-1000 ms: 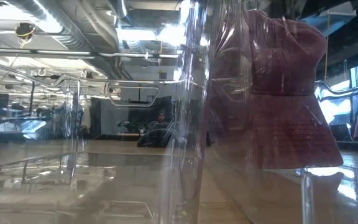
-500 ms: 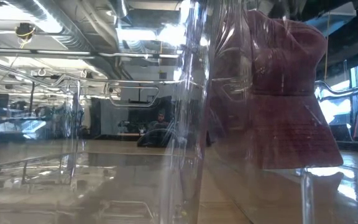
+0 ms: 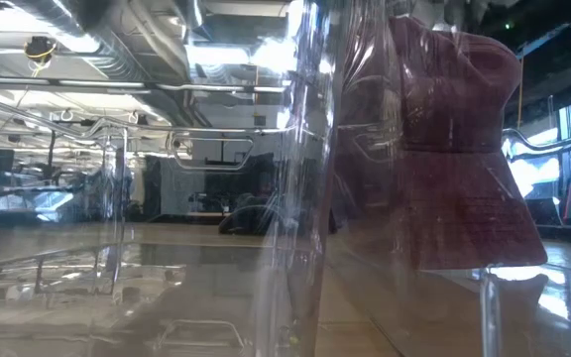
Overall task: Pick & Place hat
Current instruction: Put the bottom black cap into the left transparent bin
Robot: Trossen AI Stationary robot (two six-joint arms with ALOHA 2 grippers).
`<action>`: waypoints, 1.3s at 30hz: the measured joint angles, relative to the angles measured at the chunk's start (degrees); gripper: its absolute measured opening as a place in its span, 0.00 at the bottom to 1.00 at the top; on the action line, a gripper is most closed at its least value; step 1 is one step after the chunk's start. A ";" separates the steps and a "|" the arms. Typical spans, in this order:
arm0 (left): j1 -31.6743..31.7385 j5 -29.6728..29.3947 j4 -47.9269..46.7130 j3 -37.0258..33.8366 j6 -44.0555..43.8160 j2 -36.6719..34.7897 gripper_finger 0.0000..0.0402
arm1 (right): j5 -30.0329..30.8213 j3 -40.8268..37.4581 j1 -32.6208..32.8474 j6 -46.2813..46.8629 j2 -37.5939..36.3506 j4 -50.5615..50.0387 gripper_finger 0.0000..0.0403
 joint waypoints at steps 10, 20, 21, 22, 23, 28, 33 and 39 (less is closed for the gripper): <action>-1.78 -0.01 -5.14 -0.42 -8.08 5.81 0.01 | -0.46 -3.13 0.00 3.10 -0.02 1.50 0.59; -1.22 -3.79 -7.99 -0.46 -7.47 11.56 0.01 | -0.50 -3.13 0.02 -4.09 -0.02 11.39 0.59; -1.04 -3.81 -8.52 -0.46 -7.43 11.89 0.01 | -0.50 -3.13 0.00 -4.60 -0.02 11.97 0.59; -0.81 -3.81 -9.25 -0.47 -7.38 12.13 0.01 | -0.50 -3.13 0.02 -5.20 -0.02 12.42 0.59; -0.58 -3.82 -10.24 -0.48 -7.32 12.19 0.01 | -0.51 -3.13 0.02 -5.36 -0.02 12.77 0.59; 0.57 -7.25 -17.14 -0.50 -7.24 12.19 0.02 | -0.52 -3.13 0.02 -5.40 -0.02 13.53 0.59; 1.75 -12.12 -19.87 -0.50 -3.81 12.19 0.02 | -0.51 -3.13 0.02 -5.44 -0.02 13.53 0.59; 3.82 -16.29 -19.71 -0.50 -0.36 12.19 0.03 | -0.52 -3.13 0.02 -5.44 -0.02 13.51 0.59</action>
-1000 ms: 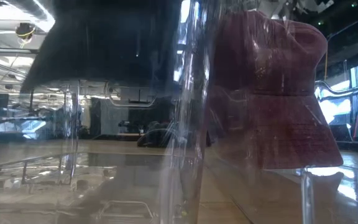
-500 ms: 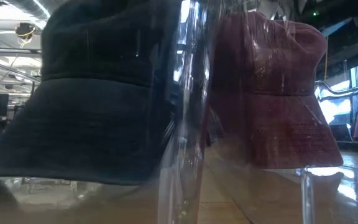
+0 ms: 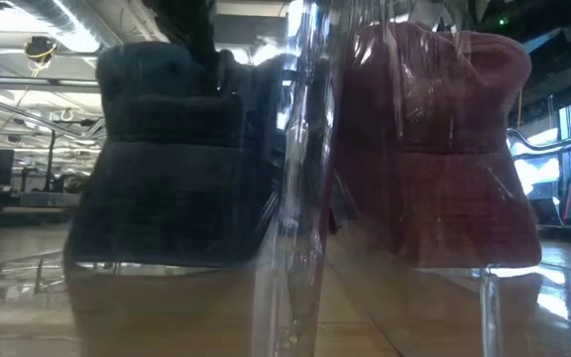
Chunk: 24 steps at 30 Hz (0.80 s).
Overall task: Pick & Place hat
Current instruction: Put the bottom black cap into the left transparent bin
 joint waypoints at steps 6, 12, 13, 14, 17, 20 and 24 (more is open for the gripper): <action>1.52 -0.21 0.00 0.00 4.23 0.00 0.07 | 0.00 0.00 0.00 -0.02 0.00 0.00 0.59; 3.01 0.00 0.00 0.00 6.44 0.00 0.11 | 0.02 0.00 0.00 -0.04 0.00 -0.02 0.59; 3.27 0.04 0.00 0.00 6.50 0.00 0.11 | 0.02 0.00 -0.01 -0.04 0.00 -0.02 0.59; 3.52 0.03 0.00 0.00 6.50 -0.07 0.12 | 0.02 0.00 0.00 -0.04 0.00 -0.02 0.59; 3.95 0.03 0.07 -0.02 6.58 -0.75 0.16 | 0.02 0.00 0.00 -0.04 0.00 0.00 0.59; 4.28 0.01 0.14 -0.02 6.56 -1.69 0.19 | 0.02 0.00 -0.02 -0.04 0.00 0.00 0.59; 4.36 -0.21 0.46 -0.02 5.78 -3.06 0.21 | 0.03 0.00 0.00 0.02 0.00 -0.01 0.59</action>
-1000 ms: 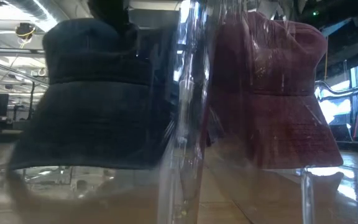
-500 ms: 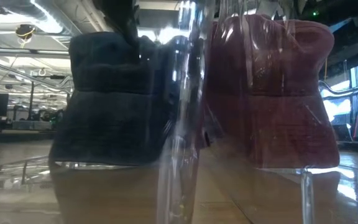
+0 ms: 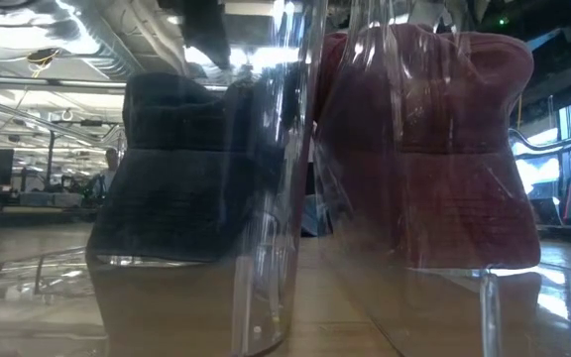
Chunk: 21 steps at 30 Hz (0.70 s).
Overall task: Pick & Place hat
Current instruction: Put the bottom black cap into the left transparent bin, then put the black cap into the left transparent bin
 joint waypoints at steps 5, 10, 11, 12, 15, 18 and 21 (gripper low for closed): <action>-0.02 -0.26 0.23 0.00 -2.23 -1.39 0.26 | -0.01 0.00 0.00 -0.04 0.00 -0.01 0.59; -0.06 -5.52 0.05 0.00 -2.90 -3.89 0.35 | -0.01 0.00 0.00 1.39 0.00 0.03 0.59; 0.04 -7.37 0.15 0.00 -3.68 -4.88 0.36 | 0.02 0.00 0.00 3.25 0.00 0.12 0.59; 0.25 -9.03 0.40 0.00 -4.47 -6.05 0.37 | 0.01 0.05 -0.05 5.61 0.00 0.10 0.59; 1.45 -11.93 0.59 0.00 -6.04 -9.76 0.39 | -0.34 0.53 -0.87 10.62 0.02 0.12 0.59; 2.83 -15.66 1.88 0.00 -3.54 -12.86 0.39 | -3.03 2.09 -2.53 10.71 0.02 0.08 0.59; 4.83 -17.65 5.30 0.00 0.03 -14.85 0.38 | -6.71 4.82 -5.12 11.27 0.52 0.21 0.59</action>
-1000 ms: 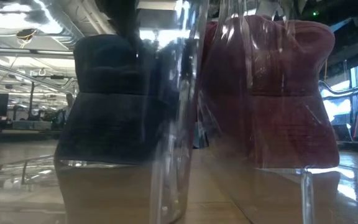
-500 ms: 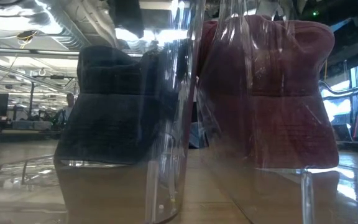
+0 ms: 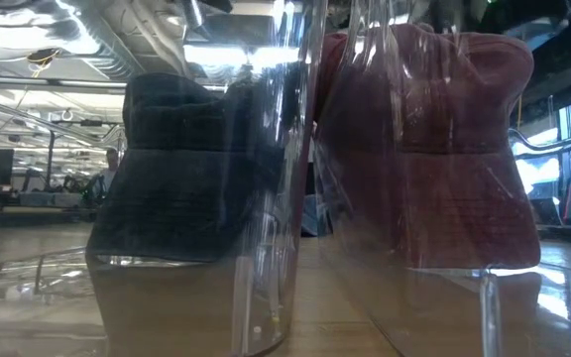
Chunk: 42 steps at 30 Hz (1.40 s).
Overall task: Pick & Place hat
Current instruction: Put the black cap into the left transparent bin
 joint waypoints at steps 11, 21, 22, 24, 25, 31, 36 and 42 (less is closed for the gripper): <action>13.77 22.25 27.87 -17.44 11.61 -6.55 0.39 | -15.31 9.38 -9.00 2.87 12.02 -8.62 0.59; 30.52 37.27 45.01 -27.15 6.99 -3.42 0.39 | -15.37 9.43 -11.36 2.43 17.23 -8.18 0.59; 31.38 37.24 45.43 -27.15 7.06 -2.64 0.39 | -15.37 9.43 -11.52 1.70 17.61 -7.89 0.59; 32.92 37.22 45.90 -27.15 7.28 -1.22 0.39 | -15.35 9.43 -11.62 -0.64 18.37 -6.63 0.59; 33.61 37.22 45.96 -27.15 7.28 -0.56 0.38 | -15.34 9.43 -11.61 -1.97 18.70 -6.10 0.59; 37.47 39.56 48.20 -27.15 7.43 4.97 0.38 | -14.45 9.41 -12.38 -6.93 20.51 -3.38 0.59; 42.02 49.59 54.86 -27.12 5.48 11.49 0.39 | -13.86 9.41 -14.87 -5.52 21.52 -2.84 0.59; 45.59 54.60 55.99 -27.12 9.19 19.54 0.38 | -13.85 9.41 -17.93 -5.32 21.71 -2.95 0.59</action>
